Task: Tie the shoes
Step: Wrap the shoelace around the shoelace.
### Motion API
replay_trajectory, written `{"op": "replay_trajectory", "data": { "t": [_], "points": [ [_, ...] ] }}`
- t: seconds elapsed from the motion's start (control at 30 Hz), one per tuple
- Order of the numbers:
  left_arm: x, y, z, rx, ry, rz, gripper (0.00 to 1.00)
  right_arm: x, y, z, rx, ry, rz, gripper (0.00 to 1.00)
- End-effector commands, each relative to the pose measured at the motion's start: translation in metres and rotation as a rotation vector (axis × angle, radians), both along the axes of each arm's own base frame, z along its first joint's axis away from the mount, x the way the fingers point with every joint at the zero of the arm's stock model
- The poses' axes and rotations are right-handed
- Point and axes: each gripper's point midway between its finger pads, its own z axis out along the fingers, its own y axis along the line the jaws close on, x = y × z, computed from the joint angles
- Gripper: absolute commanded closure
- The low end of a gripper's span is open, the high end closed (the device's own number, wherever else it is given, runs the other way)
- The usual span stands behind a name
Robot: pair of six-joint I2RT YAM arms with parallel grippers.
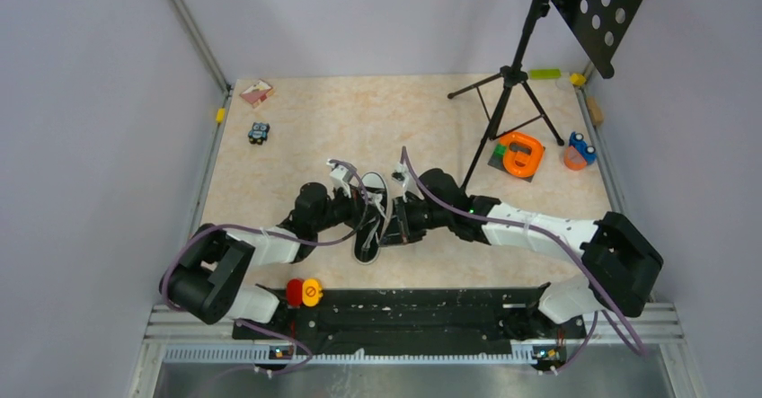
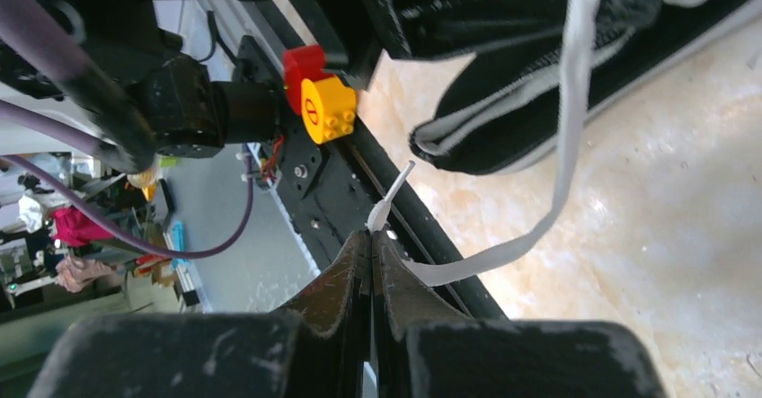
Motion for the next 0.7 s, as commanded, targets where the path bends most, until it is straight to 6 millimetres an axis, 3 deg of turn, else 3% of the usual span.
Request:
{"op": "replay_trajectory", "data": {
  "t": [0.0, 0.17, 0.43, 0.67],
  "points": [
    [0.009, -0.008, 0.029, -0.069, -0.084, -0.020, 1.00, 0.012, 0.032, 0.046, 0.138, -0.093, 0.043, 1.00],
    [0.012, -0.006, 0.033, -0.043, -0.109, -0.012, 1.00, 0.002, 0.035, 0.044, 0.136, -0.083, 0.089, 1.00],
    [0.012, -0.005, 0.030, -0.039, -0.101, -0.005, 1.00, -0.024, 0.019, 0.018, 0.098, -0.011, 0.169, 1.00],
    [0.017, -0.005, 0.029, -0.037, -0.100, 0.014, 1.00, -0.023, 0.012, 0.022, 0.102, -0.046, 0.138, 1.00]
  ]
}}
